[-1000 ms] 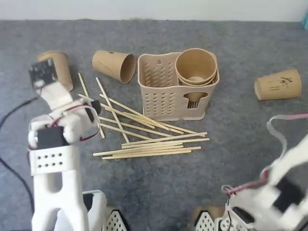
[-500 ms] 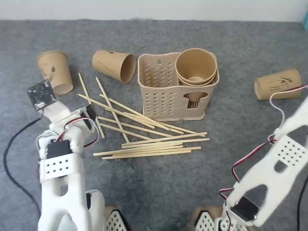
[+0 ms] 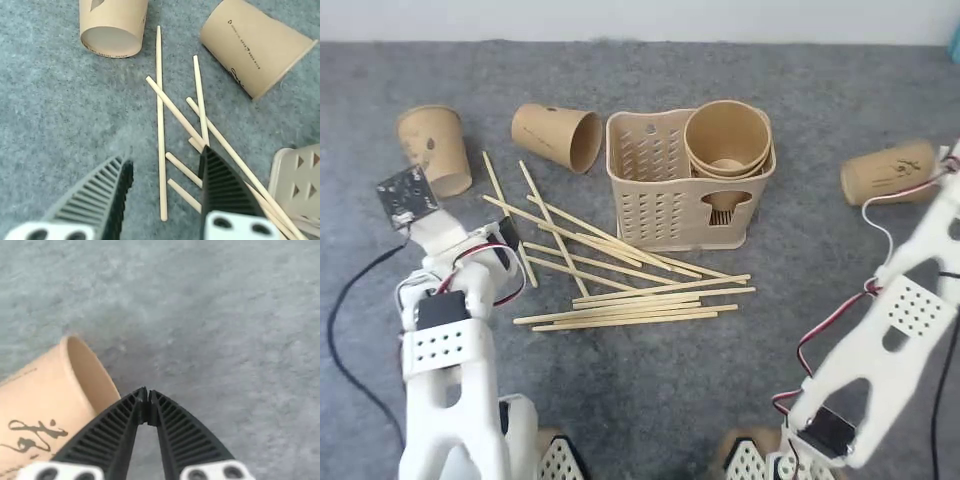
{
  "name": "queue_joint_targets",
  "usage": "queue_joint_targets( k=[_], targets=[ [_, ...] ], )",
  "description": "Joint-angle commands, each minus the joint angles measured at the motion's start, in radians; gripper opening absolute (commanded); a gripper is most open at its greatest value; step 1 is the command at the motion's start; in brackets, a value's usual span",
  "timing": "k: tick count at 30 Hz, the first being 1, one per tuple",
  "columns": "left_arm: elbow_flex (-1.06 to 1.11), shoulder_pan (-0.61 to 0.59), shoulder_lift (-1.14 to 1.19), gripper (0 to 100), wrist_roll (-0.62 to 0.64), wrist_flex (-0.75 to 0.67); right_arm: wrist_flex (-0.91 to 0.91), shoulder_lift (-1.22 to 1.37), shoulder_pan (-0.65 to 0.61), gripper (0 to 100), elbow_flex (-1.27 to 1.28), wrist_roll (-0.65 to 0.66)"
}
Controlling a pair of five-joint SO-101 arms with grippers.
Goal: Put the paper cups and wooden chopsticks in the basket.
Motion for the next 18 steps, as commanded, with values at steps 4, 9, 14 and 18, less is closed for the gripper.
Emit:
queue_joint_targets(
  k=[4,9,14,18],
  targets=[
    [-0.007,-0.011,-0.026,20,-0.012,-0.031,0.179,-0.058,-0.122,0.9,-0.052,-0.041],
    [-0.007,-0.011,-0.026,20,-0.012,-0.031,0.260,-0.088,-0.234,0.9,-0.091,-0.064],
    [-0.005,-0.011,-0.026,20,-0.012,-0.031,0.240,-0.097,-0.344,0.9,-0.117,-0.118],
    [-0.005,-0.011,-0.026,20,-0.012,-0.031,0.240,-0.094,-0.424,0.9,-0.160,-0.120]
  ],
)
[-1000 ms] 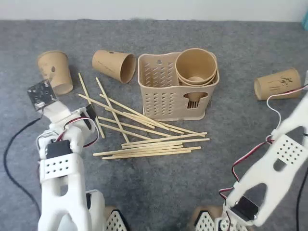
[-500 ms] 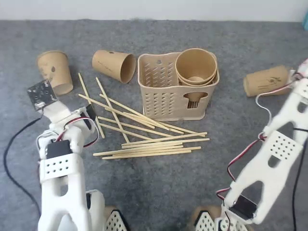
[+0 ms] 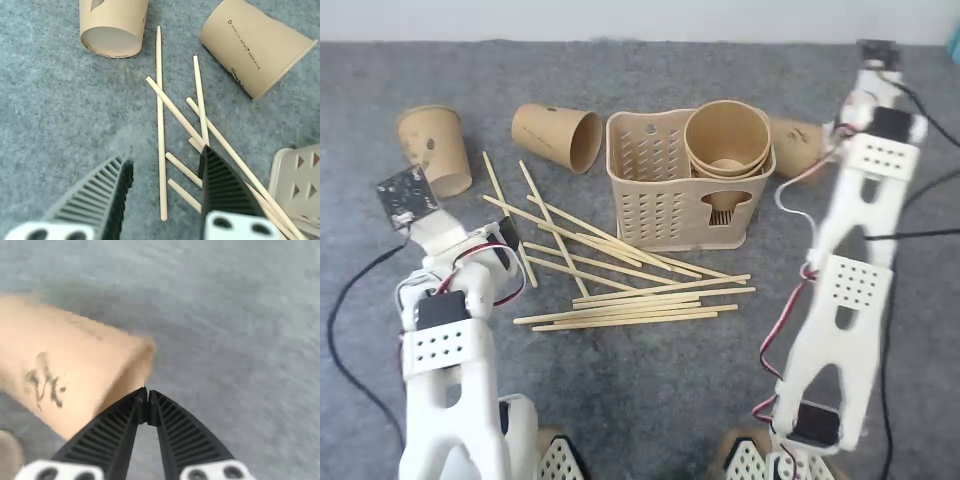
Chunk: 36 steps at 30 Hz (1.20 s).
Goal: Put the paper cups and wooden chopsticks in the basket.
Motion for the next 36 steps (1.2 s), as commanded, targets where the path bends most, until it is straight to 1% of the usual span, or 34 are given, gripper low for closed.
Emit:
queue_joint_targets(
  k=[1,7,13,19,25,31,36],
  targets=[
    [-0.005,-0.011,-0.026,20,-0.012,-0.031,-0.005,-0.093,-0.076,0.9,-0.086,-0.015],
    [0.002,-0.011,-0.026,20,-0.014,-0.032,-0.094,-0.091,-0.130,0.9,-0.103,-0.020],
    [0.004,-0.011,-0.026,20,-0.014,-0.032,-0.202,-0.088,-0.145,1.3,-0.103,-0.086],
    [0.005,-0.011,-0.026,20,-0.014,-0.032,-0.348,-0.053,-0.185,1.3,-0.101,-0.080],
    [0.005,-0.011,-0.026,20,-0.015,-0.032,-0.479,0.036,-0.228,1.3,-0.101,-0.084],
    [0.005,-0.011,-0.026,20,-0.051,-0.032,-0.466,0.033,-0.225,9.7,-0.104,-0.095],
    [0.005,-0.009,-0.025,20,-0.052,-0.032,-0.390,-0.067,-0.173,10.1,-0.104,-0.210]
  ],
)
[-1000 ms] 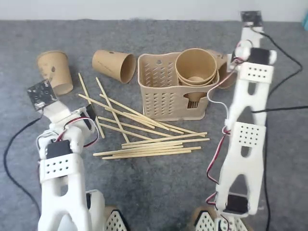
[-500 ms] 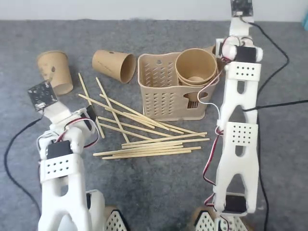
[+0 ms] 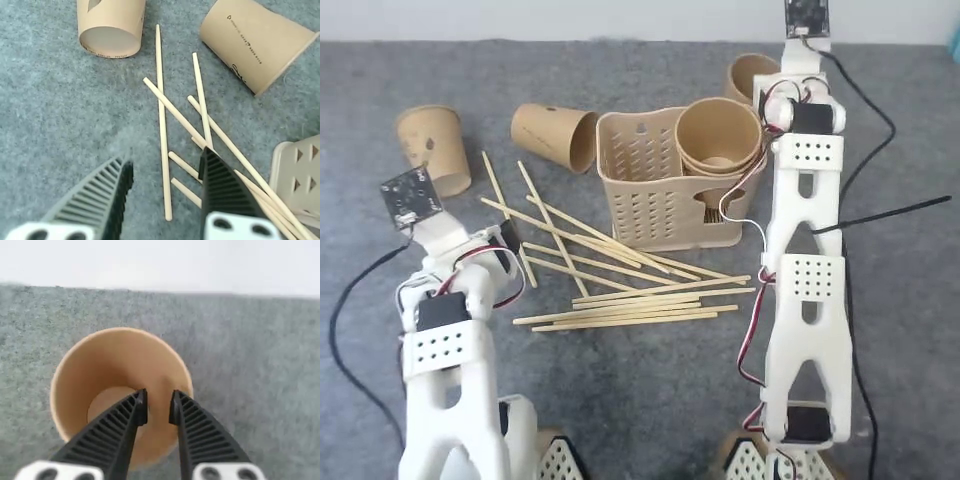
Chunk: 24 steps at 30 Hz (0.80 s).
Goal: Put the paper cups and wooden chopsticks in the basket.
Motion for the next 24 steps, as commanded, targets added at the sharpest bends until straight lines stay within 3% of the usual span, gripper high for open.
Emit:
queue_joint_targets(
  k=[1,12,15,18,24],
  targets=[
    [-0.005,-0.009,-0.025,20,-0.009,-0.026,0.051,-0.156,0.041,10.2,-0.048,-0.058],
    [-0.005,-0.009,-0.025,20,-0.011,-0.026,0.159,-0.213,0.064,10.3,-0.046,-0.061],
    [-0.005,-0.009,-0.025,20,-0.012,-0.026,0.131,-0.203,0.061,15.7,-0.044,-0.077],
    [0.005,-0.006,-0.025,20,-0.012,-0.044,0.097,-0.174,0.054,21.4,-0.044,-0.187],
    [0.010,-0.006,-0.025,20,-0.012,-0.051,0.013,-0.113,0.062,20.5,-0.044,-0.407]
  ],
)
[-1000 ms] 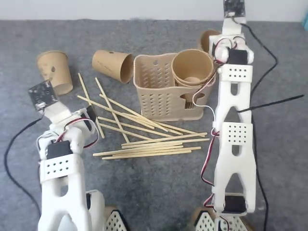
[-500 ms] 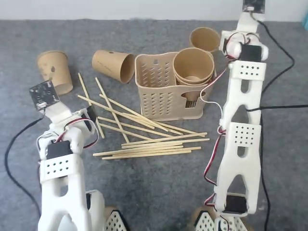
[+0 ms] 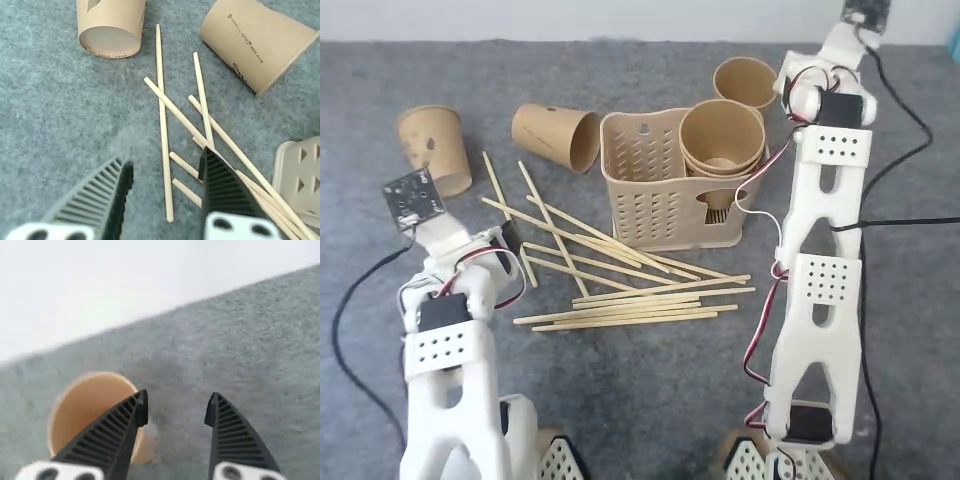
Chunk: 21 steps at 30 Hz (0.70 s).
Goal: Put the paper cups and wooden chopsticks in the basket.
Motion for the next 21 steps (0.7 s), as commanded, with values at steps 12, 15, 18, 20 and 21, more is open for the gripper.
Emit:
queue_joint_targets(
  k=[12,15,18,20,21],
  targets=[
    [-0.007,-0.008,-0.025,20,-0.006,-0.029,-0.030,0.044,-0.039,20.6,-0.044,-0.043],
    [-0.007,-0.008,-0.025,20,-0.006,-0.029,-0.012,0.035,-0.051,20.6,-0.044,-0.041],
    [-0.007,-0.008,-0.025,20,-0.006,-0.029,-0.010,0.038,-0.062,20.6,-0.044,-0.037],
    [-0.007,-0.008,-0.025,20,-0.006,-0.029,-0.001,0.028,-0.062,20.6,-0.044,-0.038],
    [-0.007,-0.008,-0.025,20,-0.006,-0.029,0.004,0.025,-0.061,20.6,-0.046,-0.041]
  ],
)
